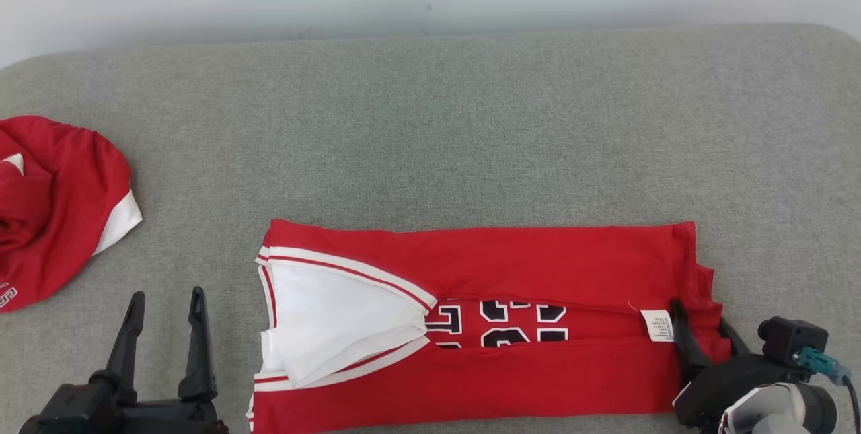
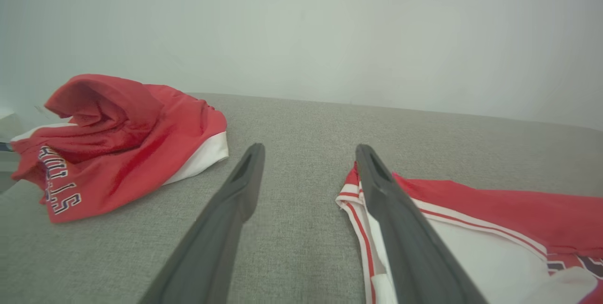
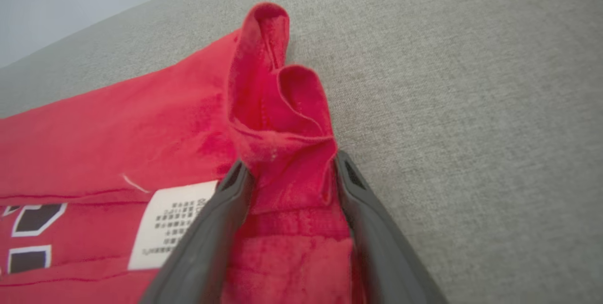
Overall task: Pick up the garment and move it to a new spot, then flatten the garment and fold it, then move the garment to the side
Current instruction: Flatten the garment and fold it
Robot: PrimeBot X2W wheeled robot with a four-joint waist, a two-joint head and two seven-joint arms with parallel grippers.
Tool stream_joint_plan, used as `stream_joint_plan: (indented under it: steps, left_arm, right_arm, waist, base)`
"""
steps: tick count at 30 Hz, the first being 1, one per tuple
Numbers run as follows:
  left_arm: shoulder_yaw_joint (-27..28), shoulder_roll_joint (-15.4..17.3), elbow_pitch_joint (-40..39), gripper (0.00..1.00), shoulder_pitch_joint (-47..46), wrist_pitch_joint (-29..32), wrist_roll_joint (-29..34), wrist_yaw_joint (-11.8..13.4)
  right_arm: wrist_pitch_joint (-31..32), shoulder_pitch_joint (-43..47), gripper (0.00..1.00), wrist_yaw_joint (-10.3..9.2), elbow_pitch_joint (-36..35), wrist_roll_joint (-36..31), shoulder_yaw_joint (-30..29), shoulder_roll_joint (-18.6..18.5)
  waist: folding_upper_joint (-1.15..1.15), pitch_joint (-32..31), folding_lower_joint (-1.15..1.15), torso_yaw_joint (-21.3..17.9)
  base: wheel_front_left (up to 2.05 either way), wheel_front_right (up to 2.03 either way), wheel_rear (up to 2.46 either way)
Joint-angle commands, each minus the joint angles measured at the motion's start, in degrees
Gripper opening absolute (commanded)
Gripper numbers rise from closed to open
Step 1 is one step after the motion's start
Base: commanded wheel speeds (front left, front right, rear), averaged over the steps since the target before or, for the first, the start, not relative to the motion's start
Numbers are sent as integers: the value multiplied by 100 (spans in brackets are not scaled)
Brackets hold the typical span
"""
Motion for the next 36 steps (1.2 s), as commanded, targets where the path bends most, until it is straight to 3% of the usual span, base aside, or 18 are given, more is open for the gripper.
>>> stream_joint_plan:
  steps: [1,7,12,19,23,30,36]
  left_arm:
    - [83,-37,60,100,71,-4,100,-35]
    - [175,-80,170,100,126,-4,189,-80]
    - [218,-104,221,100,176,-4,257,-121]
    - [248,-118,167,100,265,-3,301,-128]
    - [257,-125,149,100,295,-4,281,-133]
    - [266,-132,202,100,368,-4,220,-126]
    - [247,-132,244,100,354,-4,145,-128]
  right_arm:
    - [51,43,0,-15,135,139,160,57]
    - [-65,-26,0,-16,276,417,274,-100]
    - [-171,-159,0,-17,399,630,115,-505]
    - [-117,-265,0,-17,614,596,-233,-1356]
    - [-20,-373,0,-17,529,648,-378,-1586]
    - [205,-342,0,-16,-100,490,-164,-1232]
    - [423,-198,0,-16,-905,399,307,-686]
  waist:
    - [0,-37,0,1]
    - [0,-141,0,-33]
    - [0,-300,0,-60]
    - [0,-467,0,-46]
    - [0,-499,0,-49]
    - [0,-579,0,-82]
    - [0,-627,0,-57]
  base:
    - [0,0,0]
    - [0,0,0]
    - [0,0,0]
    - [0,0,0]
    - [0,0,0]
    - [0,0,0]
    - [0,0,0]
